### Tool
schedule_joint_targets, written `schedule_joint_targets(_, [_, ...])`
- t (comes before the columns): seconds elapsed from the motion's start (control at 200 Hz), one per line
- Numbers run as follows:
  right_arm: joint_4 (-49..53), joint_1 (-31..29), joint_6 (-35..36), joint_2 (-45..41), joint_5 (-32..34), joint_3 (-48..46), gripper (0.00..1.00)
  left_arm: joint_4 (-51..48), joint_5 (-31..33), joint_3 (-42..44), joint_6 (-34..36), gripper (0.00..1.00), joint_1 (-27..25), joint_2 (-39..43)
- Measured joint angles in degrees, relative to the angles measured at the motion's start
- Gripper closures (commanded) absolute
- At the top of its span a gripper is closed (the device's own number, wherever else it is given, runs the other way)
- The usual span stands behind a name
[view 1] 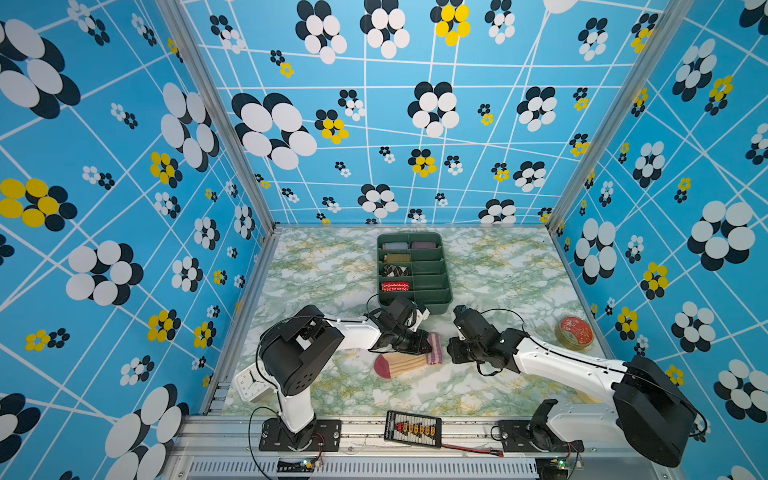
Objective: Roll the socks
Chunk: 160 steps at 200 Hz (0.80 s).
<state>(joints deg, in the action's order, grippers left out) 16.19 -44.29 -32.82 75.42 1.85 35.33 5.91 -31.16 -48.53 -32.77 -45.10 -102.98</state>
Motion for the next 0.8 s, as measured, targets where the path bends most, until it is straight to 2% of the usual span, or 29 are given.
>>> schedule_joint_targets(0.33, [-2.9, 0.6, 0.0, 5.3, -1.8, 0.0, 0.72, -5.9, 3.7, -3.1, 2.4, 1.00, -1.2, 0.0])
schedule_joint_targets(0.8, [-12.7, 3.3, 0.5, 7.3, -7.8, -1.7, 0.72, -7.7, 4.4, -3.5, 3.5, 1.00, -1.3, 0.0])
